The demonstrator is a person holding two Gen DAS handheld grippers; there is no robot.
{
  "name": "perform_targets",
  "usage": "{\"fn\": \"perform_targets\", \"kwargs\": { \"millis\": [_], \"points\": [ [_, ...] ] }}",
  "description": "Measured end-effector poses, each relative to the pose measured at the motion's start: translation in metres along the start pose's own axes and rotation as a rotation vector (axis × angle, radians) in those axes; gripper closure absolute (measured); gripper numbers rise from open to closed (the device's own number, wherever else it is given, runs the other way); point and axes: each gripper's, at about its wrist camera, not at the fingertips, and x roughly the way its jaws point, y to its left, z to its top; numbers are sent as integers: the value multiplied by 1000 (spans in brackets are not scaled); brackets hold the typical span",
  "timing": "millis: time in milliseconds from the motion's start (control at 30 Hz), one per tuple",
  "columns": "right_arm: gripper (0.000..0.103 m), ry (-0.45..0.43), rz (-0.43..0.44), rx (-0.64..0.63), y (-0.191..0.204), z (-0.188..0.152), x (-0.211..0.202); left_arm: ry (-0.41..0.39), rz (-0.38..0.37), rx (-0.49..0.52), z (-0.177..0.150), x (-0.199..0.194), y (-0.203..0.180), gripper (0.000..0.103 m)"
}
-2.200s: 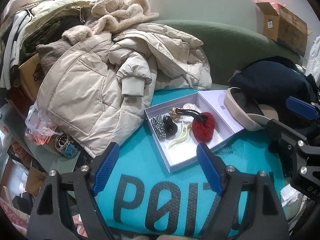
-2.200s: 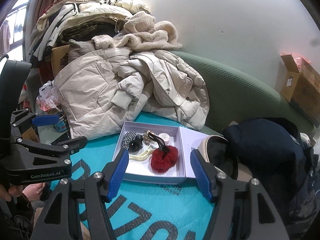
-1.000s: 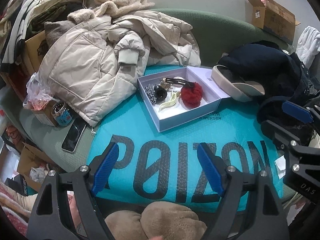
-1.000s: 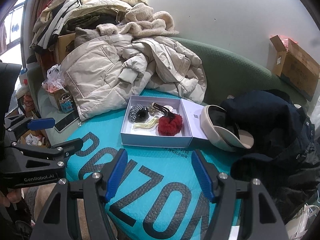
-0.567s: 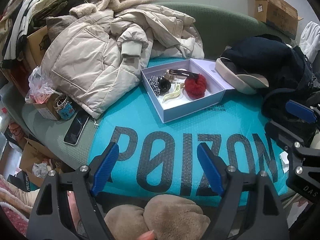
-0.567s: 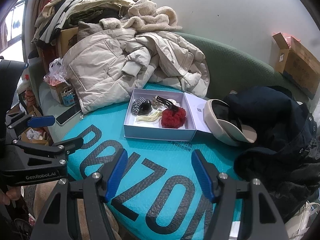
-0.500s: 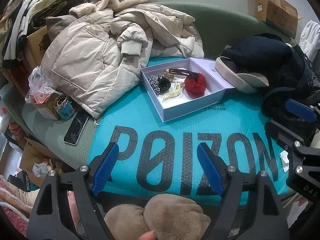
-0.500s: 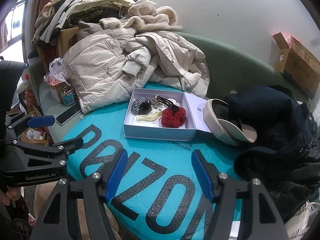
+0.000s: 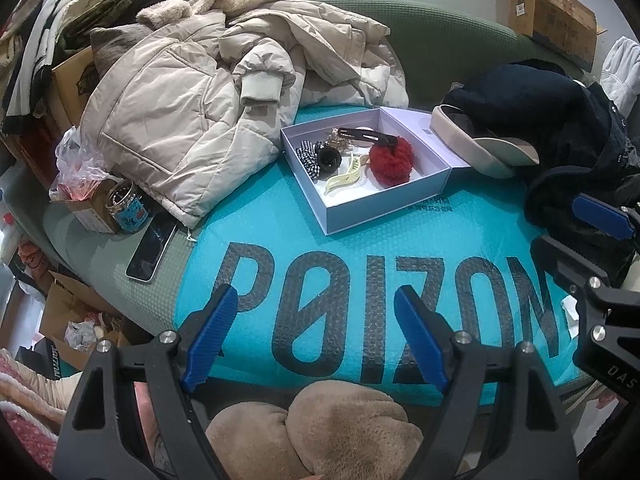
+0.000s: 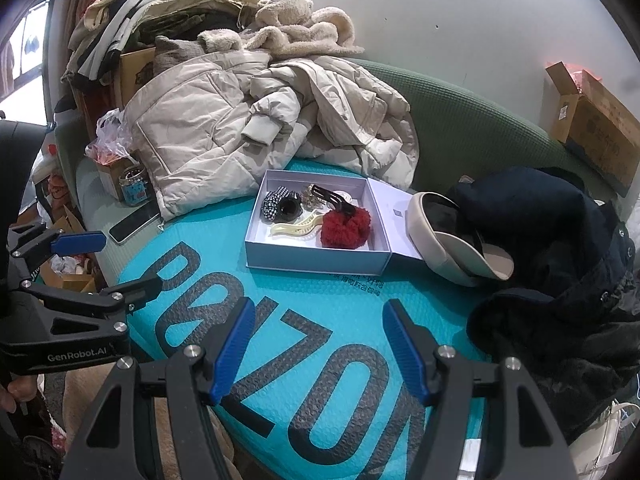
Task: Organize objects
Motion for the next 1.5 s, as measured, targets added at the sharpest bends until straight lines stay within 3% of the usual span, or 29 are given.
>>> {"fn": "perform_targets", "kwargs": {
  "millis": [1500],
  "points": [
    [36,40,-5,-15,0,-9,10,30,3,37,-5,4,-3,23]
  ]
}}
